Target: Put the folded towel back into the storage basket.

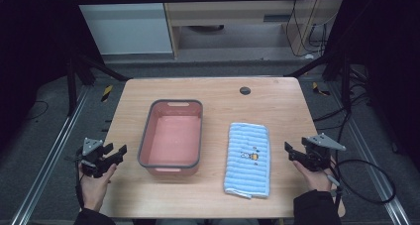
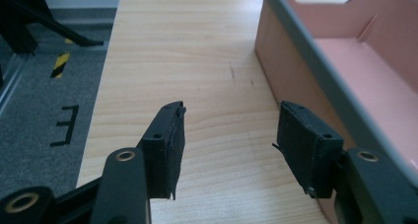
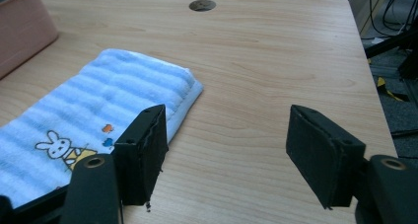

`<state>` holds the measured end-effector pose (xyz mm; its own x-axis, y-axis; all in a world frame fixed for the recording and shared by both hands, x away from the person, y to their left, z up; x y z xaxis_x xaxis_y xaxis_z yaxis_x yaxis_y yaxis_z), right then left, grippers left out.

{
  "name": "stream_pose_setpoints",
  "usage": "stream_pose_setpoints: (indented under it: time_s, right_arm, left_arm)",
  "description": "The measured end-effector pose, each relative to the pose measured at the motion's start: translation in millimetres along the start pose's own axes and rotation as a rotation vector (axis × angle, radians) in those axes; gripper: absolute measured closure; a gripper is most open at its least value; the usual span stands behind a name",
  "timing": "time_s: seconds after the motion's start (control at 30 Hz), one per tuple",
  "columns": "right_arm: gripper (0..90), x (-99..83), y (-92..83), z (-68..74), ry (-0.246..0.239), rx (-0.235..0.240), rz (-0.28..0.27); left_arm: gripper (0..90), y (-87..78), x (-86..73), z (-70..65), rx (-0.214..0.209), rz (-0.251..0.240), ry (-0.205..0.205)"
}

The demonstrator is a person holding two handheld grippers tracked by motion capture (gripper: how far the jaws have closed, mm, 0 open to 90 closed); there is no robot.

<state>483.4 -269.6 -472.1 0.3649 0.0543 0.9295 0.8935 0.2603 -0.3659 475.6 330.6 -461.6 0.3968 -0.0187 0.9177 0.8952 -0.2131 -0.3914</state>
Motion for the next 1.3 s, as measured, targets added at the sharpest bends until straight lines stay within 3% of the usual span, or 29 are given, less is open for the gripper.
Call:
stream_pose_setpoints:
  time_s: [0.2,0.6,1.13,1.3]
  right_arm:
    - [32.9,9.9,-5.2,5.6,0.001,0.015,-0.020]
    - [35.2,20.2,-10.9,10.0,-0.025,0.021,-0.041]
    - [34.4,36.3,-12.8,10.1,-0.025,0.046,-0.063]
    - [33.6,45.7,-11.7,14.5,-0.026,0.065,-0.073]
  left_arm:
    - [39.9,-9.1,11.1,-10.4,-0.041,-0.016,-0.005]
    - [32.8,-25.2,31.3,-28.5,-0.088,-0.081,0.029]
    - [30.0,-30.5,40.3,-53.0,-0.128,-0.102,0.066]
    - [30.7,-29.9,41.4,-66.9,-0.162,-0.102,0.072]
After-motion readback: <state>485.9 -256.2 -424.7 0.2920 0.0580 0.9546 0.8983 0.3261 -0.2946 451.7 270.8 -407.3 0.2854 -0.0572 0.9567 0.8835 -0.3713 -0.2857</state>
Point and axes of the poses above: each handheld gripper's, and its own axes: y roughly forward along the jaws, x roughly out of its top, z roughly to its left, the point moved 4 cm from there along y, roughly forward along the jaws, and after that the axes turned 8 degrees about -z, right-handed, at the moved point
